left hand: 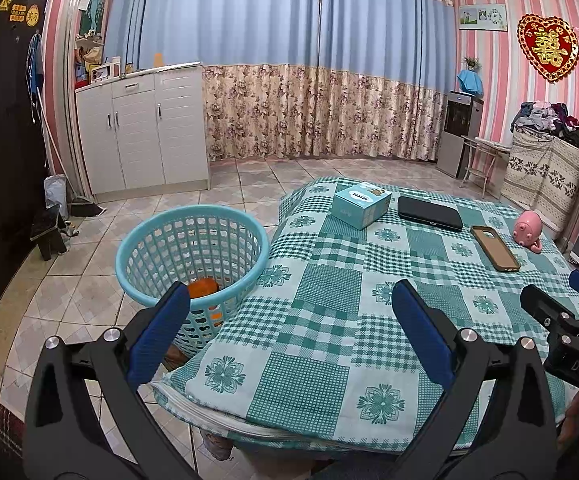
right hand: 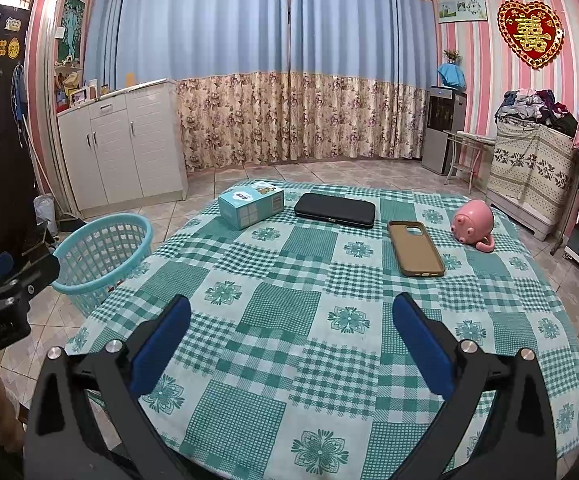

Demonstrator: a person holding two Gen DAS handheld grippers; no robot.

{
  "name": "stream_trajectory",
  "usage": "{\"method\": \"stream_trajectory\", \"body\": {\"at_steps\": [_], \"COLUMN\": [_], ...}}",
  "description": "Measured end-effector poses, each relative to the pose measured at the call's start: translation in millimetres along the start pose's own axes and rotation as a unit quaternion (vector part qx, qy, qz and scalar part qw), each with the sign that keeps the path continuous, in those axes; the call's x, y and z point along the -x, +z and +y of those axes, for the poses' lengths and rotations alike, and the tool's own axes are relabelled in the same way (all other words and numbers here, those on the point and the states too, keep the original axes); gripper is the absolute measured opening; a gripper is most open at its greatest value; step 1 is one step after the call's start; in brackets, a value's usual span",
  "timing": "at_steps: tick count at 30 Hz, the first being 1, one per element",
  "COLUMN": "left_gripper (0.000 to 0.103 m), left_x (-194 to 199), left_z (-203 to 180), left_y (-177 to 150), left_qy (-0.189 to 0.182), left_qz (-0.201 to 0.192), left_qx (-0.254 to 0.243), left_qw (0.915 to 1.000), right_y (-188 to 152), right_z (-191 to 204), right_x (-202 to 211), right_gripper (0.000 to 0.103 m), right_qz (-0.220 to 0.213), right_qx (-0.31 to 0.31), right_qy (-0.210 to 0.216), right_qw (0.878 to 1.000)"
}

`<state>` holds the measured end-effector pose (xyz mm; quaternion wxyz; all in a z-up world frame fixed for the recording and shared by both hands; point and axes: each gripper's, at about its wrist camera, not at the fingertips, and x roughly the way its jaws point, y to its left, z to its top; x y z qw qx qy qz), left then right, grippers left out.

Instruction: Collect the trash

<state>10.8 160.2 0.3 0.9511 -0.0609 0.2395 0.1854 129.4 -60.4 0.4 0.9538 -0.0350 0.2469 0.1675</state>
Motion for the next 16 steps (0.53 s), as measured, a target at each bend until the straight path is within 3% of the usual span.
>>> {"method": "stream_trajectory", "body": {"at_steps": [16], "left_gripper": [0.098], "left_x": [1.5], "left_z": [-0.3], "left_y": [-0.5], "left_qy": [-0.001], "left_qz": [0.000], "left_qx": [0.000], "left_qw": [1.0000], "right_y": [0.1], "right_z": [1.0], "right_x": [0.3], "right_gripper": [0.098], "right_qz": [-0.002], "right_qx": [0.000], "right_qy": [0.001], "right_qw": [1.000]}}
